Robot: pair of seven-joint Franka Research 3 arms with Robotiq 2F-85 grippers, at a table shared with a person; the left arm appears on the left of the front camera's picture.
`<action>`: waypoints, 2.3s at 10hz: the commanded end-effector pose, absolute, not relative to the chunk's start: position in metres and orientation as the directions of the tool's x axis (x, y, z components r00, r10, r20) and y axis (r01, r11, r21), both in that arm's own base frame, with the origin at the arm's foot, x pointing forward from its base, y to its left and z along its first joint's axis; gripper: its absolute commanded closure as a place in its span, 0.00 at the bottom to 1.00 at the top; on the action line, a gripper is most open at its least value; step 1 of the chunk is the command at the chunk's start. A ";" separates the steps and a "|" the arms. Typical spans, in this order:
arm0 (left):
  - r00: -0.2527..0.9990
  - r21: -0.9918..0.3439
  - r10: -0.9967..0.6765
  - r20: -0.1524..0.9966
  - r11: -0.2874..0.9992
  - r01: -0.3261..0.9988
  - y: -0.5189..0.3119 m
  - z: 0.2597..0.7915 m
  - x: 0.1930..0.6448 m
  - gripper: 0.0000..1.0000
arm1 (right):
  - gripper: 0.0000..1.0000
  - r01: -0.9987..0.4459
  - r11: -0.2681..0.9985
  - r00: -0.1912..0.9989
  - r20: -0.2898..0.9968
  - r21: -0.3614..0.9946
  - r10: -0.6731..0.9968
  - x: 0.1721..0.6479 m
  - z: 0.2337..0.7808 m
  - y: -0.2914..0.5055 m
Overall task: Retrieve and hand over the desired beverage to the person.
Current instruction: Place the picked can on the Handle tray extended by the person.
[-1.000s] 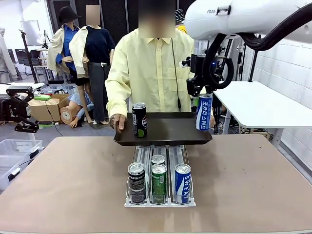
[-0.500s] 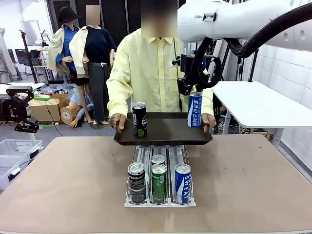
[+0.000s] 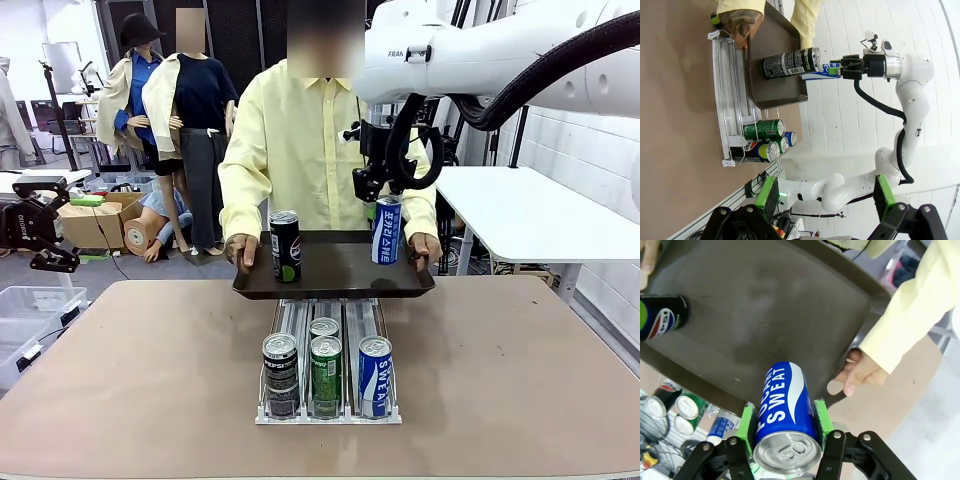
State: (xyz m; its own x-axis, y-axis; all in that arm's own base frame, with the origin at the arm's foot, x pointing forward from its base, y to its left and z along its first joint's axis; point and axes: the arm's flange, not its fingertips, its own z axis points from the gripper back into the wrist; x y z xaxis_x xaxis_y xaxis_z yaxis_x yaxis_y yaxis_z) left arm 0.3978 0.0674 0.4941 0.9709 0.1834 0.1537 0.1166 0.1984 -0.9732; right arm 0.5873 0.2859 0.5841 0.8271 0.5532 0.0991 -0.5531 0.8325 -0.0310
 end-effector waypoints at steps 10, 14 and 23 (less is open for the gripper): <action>0.969 -0.974 0.190 0.158 0.190 0.122 0.068 0.496 0.396 0.00 | 1.00 -0.553 0.833 0.830 0.082 -0.004 0.552 0.593 0.549 0.288; 0.969 -0.974 0.190 0.158 0.190 0.122 0.068 0.496 0.396 0.00 | 0.96 -0.555 0.832 0.829 0.081 0.001 0.553 0.594 0.552 0.288; 0.969 -0.974 0.190 0.158 0.190 0.122 0.068 0.496 0.396 0.00 | 0.00 -0.552 0.834 0.831 0.080 -0.001 0.550 0.595 0.558 0.285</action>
